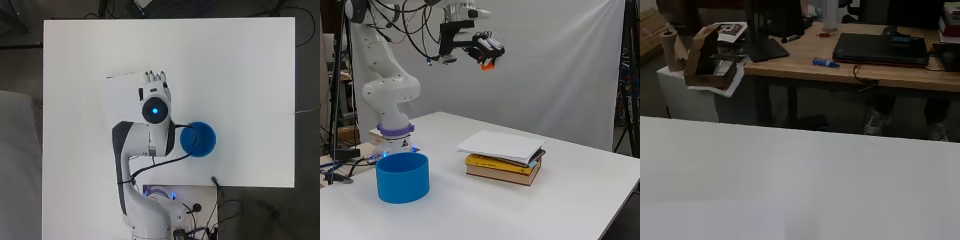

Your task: Teleoperate dual arm-hand system to pick and place objects

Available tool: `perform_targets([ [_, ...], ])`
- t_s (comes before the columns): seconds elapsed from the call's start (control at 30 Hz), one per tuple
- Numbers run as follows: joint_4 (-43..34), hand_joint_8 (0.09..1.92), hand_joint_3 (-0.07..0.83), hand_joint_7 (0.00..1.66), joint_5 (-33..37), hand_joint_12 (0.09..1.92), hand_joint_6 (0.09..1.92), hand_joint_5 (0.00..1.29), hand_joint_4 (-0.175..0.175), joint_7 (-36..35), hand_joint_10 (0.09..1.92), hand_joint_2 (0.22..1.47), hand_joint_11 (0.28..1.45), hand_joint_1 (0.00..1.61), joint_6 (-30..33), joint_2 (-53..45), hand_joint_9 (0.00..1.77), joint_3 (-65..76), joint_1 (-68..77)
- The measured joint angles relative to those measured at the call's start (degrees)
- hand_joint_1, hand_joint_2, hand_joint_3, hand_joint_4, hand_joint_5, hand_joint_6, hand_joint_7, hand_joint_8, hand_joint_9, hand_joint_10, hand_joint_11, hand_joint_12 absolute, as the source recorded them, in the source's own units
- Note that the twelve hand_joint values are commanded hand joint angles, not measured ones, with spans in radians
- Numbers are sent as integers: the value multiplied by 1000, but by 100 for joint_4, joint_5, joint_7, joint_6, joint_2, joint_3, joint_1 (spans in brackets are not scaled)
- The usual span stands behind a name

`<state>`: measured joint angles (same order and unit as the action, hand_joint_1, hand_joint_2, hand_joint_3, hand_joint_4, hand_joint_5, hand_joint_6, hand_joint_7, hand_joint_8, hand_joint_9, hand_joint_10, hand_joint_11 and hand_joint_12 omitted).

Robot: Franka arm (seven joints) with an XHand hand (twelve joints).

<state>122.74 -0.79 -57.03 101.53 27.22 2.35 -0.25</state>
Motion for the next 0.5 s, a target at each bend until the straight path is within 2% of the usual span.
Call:
perform_targets([
  [0.13, 252, 1523, -2, 804, -256, 1580, 1433, 563, -142, -221, 1787, 1286, 626, 1161, -45, 427, 919, 718, -166],
  [0.23, 646, 1372, -3, 862, -424, 1628, 1469, 573, -126, -343, 1749, 1262, 650, 1170, -42, 758, 963, 1128, -298],
  [0.5, 1720, 1332, -1, 888, -744, 1692, 1458, 586, -135, -485, 1754, 1250, 682, 1179, 58, 1074, 993, 2187, -570],
])
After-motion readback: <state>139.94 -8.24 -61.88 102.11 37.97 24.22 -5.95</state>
